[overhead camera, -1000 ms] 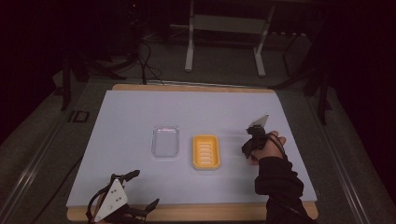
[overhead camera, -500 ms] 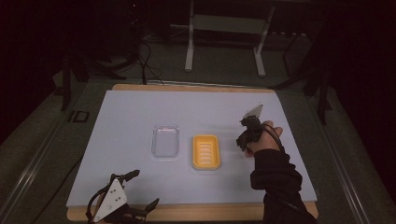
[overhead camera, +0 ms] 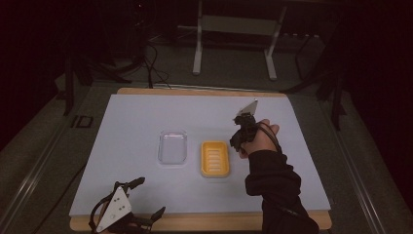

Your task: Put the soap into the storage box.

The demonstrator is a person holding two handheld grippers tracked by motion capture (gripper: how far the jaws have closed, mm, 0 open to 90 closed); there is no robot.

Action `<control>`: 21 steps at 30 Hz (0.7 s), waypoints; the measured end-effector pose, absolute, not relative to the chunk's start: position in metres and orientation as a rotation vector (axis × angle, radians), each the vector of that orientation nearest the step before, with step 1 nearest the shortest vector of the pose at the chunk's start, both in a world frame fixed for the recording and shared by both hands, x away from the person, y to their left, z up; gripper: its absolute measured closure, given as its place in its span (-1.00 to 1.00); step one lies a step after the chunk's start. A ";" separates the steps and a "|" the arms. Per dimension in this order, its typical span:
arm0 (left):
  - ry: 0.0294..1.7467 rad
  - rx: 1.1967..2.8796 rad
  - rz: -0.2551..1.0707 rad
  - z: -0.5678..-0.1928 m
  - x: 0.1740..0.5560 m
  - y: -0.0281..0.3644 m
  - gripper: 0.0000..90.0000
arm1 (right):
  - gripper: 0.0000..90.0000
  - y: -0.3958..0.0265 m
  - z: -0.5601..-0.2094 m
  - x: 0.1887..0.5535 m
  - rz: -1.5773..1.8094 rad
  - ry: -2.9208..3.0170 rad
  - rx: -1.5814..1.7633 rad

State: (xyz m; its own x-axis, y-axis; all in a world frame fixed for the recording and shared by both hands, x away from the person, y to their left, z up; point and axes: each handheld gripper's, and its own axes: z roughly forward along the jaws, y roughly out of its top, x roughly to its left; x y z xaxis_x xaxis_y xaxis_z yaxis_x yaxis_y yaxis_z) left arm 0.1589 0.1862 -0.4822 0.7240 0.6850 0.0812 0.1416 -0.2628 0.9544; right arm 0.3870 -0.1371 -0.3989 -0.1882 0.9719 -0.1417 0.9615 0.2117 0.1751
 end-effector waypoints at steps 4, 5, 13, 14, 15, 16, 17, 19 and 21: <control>0.653 1.789 0.595 -0.482 0.159 0.186 -0.99 | -0.17 -0.124 -0.395 0.385 0.133 2.298 1.830; 0.653 1.789 0.595 -0.482 0.159 0.186 -0.99 | -0.17 -0.121 -0.394 0.385 0.143 2.305 1.831; 0.650 1.784 0.592 -0.482 0.158 0.186 -0.99 | -0.17 -0.098 -0.401 0.382 0.158 2.340 1.813; 0.651 1.783 0.592 -0.482 0.158 0.186 -0.99 | -0.17 -0.095 -0.402 0.382 0.181 2.334 1.821; 0.651 1.783 0.592 -0.482 0.158 0.186 -0.99 | -0.17 -0.092 -0.404 0.381 0.189 2.331 1.818; 0.651 1.783 0.593 -0.482 0.158 0.186 -0.99 | -0.17 -0.089 -0.406 0.381 0.194 2.327 1.819; 0.650 1.783 0.594 -0.482 0.158 0.187 -0.99 | -0.17 -0.086 -0.407 0.381 0.221 2.324 1.829; 0.650 1.782 0.594 -0.482 0.158 0.187 -0.99 | -0.17 -0.084 -0.408 0.380 0.247 2.326 1.829; 0.644 1.780 0.599 -0.482 0.157 0.187 -0.99 | -0.17 -0.080 -0.414 0.381 0.307 2.316 1.872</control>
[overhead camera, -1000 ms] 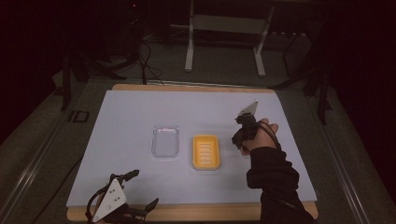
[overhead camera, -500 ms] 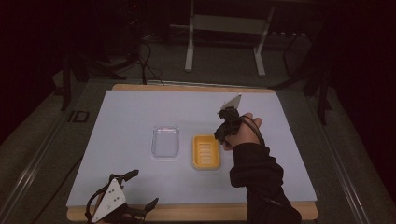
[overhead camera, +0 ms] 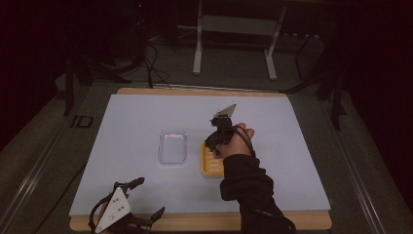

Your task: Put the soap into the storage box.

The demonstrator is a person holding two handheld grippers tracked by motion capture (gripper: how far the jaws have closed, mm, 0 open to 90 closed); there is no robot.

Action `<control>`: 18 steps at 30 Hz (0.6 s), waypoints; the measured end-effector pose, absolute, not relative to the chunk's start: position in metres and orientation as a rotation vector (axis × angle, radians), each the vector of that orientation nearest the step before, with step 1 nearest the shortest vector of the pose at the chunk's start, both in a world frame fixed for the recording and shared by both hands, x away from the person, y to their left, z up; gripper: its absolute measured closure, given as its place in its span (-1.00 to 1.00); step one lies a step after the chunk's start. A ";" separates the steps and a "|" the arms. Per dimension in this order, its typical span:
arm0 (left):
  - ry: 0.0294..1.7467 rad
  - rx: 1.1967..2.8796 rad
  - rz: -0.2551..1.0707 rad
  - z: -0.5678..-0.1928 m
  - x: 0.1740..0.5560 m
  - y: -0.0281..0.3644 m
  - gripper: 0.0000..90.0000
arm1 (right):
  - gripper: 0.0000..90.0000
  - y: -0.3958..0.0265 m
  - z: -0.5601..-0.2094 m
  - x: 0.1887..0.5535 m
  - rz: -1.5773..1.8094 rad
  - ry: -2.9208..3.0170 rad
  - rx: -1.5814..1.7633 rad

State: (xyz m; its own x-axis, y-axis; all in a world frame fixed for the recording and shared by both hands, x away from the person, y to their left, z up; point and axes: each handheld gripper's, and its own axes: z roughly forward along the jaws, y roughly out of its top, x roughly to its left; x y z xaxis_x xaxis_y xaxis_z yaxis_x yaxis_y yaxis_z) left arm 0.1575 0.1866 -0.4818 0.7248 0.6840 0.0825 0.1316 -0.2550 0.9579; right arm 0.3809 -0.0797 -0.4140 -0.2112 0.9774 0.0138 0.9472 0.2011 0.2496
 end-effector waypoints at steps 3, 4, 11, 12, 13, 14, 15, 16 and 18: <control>0.641 1.777 0.602 -0.482 0.157 0.187 -0.99 | -0.17 -0.075 -0.421 0.381 0.307 2.302 1.897; 0.641 1.777 0.602 -0.482 0.157 0.187 -0.99 | -0.17 -0.073 -0.424 0.381 0.300 2.303 1.889; 0.637 1.775 0.600 -0.481 0.156 0.187 -0.99 | -0.17 -0.066 -0.446 0.382 0.283 2.282 1.920; 0.637 1.775 0.599 -0.481 0.156 0.187 -0.99 | -0.17 -0.066 -0.448 0.382 0.277 2.282 1.936; 0.636 1.775 0.599 -0.481 0.156 0.187 -0.99 | -0.17 -0.067 -0.451 0.383 0.294 2.281 1.951; 0.635 1.775 0.598 -0.481 0.156 0.187 -0.99 | -0.17 -0.067 -0.453 0.383 0.274 2.288 1.944; 0.634 1.776 0.598 -0.481 0.156 0.187 -0.99 | -0.17 -0.067 -0.456 0.383 0.271 2.284 1.953; 0.634 1.776 0.598 -0.481 0.156 0.187 -0.99 | -0.17 -0.067 -0.458 0.384 0.281 2.277 1.961; 0.632 1.776 0.596 -0.481 0.156 0.187 -0.99 | -0.17 -0.068 -0.463 0.385 0.251 2.286 1.959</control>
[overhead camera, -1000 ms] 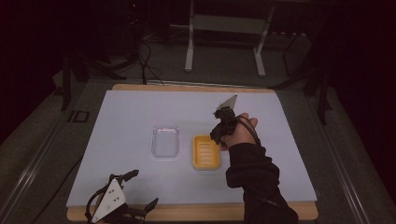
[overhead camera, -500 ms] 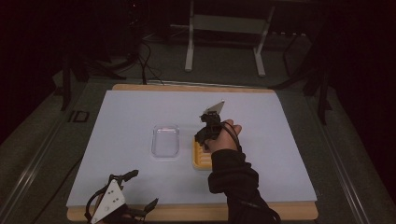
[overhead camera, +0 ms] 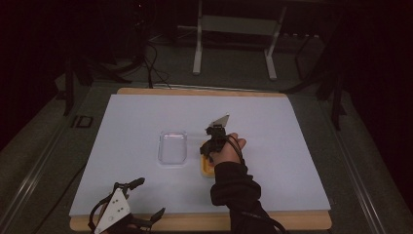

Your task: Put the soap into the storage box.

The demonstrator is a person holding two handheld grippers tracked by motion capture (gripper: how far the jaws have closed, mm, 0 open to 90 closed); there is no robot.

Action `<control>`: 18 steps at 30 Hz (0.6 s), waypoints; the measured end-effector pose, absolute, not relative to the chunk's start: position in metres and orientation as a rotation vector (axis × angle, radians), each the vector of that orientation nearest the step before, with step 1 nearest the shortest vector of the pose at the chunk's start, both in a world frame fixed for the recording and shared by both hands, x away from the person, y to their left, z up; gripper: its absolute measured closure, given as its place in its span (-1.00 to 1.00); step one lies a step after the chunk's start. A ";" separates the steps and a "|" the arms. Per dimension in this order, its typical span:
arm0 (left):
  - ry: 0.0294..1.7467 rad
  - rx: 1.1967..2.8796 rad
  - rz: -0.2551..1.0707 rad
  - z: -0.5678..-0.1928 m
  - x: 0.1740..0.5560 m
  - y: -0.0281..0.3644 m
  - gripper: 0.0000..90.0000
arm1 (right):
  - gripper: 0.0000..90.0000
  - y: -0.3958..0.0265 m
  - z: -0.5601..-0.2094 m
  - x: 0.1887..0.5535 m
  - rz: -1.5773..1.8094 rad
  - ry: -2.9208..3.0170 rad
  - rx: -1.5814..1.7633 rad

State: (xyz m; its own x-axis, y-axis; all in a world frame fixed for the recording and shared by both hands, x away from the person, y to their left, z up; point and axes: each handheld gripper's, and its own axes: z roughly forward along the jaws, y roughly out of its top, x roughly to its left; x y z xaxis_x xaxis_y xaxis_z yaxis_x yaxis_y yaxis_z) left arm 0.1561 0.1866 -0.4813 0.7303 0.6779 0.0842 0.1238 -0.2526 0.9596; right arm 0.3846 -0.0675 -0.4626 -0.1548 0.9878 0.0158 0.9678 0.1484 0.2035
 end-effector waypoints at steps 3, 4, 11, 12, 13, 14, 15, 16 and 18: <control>0.632 1.777 0.595 -0.481 0.156 0.187 -0.99 | -0.17 -0.068 -0.467 0.386 0.243 2.283 1.965; 0.632 1.777 0.594 -0.481 0.156 0.187 -0.99 | -0.18 -0.068 -0.468 0.386 0.250 2.282 1.977; 0.635 1.771 0.588 -0.481 0.157 0.187 -0.99 | -0.18 -0.069 -0.478 0.388 0.220 2.277 1.992; 0.635 1.774 0.589 -0.481 0.157 0.187 -0.99 | -0.19 -0.069 -0.478 0.389 0.226 2.280 1.997; 0.636 1.775 0.588 -0.481 0.157 0.187 -0.99 | -0.20 -0.070 -0.477 0.389 0.247 2.280 2.000; 0.635 1.777 0.588 -0.481 0.157 0.187 -0.99 | -0.23 -0.069 -0.475 0.389 0.240 2.287 1.998; 0.635 1.777 0.588 -0.481 0.157 0.187 -0.99 | -0.28 -0.068 -0.473 0.389 0.245 2.297 1.994; 0.636 1.777 0.588 -0.481 0.157 0.187 -0.99 | -0.29 -0.068 -0.470 0.390 0.268 2.294 1.991; 0.635 1.779 0.588 -0.481 0.157 0.187 -0.99 | -0.32 -0.067 -0.463 0.390 0.278 2.289 1.974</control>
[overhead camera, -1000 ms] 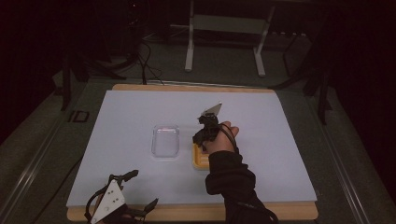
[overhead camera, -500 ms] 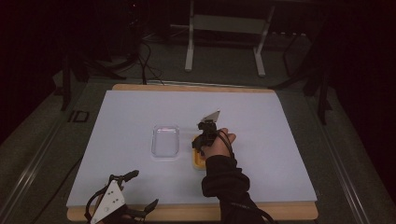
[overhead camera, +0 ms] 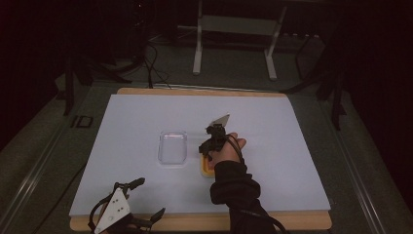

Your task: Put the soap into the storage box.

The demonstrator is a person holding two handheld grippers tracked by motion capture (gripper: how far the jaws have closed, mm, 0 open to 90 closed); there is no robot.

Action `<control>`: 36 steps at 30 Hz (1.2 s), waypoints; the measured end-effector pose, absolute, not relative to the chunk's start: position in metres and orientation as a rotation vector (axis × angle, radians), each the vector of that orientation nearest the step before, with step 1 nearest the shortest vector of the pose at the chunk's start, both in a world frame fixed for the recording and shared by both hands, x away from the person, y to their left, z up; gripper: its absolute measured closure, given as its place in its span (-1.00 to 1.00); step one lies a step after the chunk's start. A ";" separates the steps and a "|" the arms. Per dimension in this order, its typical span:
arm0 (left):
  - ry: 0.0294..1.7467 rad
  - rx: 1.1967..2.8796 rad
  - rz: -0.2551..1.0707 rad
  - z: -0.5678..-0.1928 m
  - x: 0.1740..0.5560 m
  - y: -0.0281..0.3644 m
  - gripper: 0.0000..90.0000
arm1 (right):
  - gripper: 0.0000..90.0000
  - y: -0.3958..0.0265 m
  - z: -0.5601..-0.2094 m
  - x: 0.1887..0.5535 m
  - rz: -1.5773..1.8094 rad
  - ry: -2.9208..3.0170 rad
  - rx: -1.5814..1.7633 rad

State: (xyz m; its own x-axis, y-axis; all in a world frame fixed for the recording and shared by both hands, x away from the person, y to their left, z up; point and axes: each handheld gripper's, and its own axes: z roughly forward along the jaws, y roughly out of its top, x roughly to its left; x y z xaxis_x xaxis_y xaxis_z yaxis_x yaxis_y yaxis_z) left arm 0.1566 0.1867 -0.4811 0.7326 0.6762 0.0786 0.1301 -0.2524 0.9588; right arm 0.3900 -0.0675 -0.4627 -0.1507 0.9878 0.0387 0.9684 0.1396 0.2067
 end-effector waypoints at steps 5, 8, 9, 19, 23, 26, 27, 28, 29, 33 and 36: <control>0.634 1.781 0.587 -0.481 0.157 0.187 -0.99 | -0.43 -0.069 -0.452 0.391 0.301 2.296 1.936; 0.633 1.785 0.587 -0.481 0.157 0.186 -0.99 | -0.55 -0.072 -0.449 0.390 0.311 2.342 1.883; 0.634 1.786 0.587 -0.481 0.157 0.186 -0.99 | -0.56 -0.073 -0.449 0.389 0.328 2.345 1.878; 0.633 1.794 0.587 -0.482 0.158 0.186 -0.99 | -0.70 -0.084 -0.443 0.380 0.448 2.379 1.807; 0.636 1.800 0.584 -0.483 0.159 0.186 -0.99 | -0.73 -0.104 -0.433 0.376 0.518 2.374 1.800; 0.635 1.807 0.586 -0.483 0.159 0.185 -0.99 | -0.70 -0.119 -0.429 0.374 0.539 2.374 1.782; 0.635 1.809 0.587 -0.483 0.160 0.185 -0.99 | -0.70 -0.123 -0.429 0.374 0.535 2.386 1.764; 0.635 1.811 0.587 -0.484 0.160 0.184 -0.99 | -0.70 -0.126 -0.428 0.372 0.534 2.396 1.755; 0.636 1.811 0.586 -0.484 0.160 0.184 -0.99 | -0.70 -0.130 -0.428 0.372 0.536 2.394 1.752; 0.639 1.814 0.584 -0.485 0.161 0.184 -0.99 | -0.69 -0.147 -0.422 0.367 0.606 2.357 1.733; 0.640 1.818 0.581 -0.485 0.162 0.184 -0.99 | -0.69 -0.159 -0.421 0.362 0.612 2.362 1.679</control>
State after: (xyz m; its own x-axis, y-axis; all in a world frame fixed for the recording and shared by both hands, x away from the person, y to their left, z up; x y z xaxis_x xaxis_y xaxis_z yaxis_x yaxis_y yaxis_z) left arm 0.1619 0.1844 -0.4855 0.7368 0.6707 0.0848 0.1493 -0.2838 0.9472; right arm 0.3621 -0.1592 -0.4211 -0.3464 0.9338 0.0895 0.8597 0.2778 0.4286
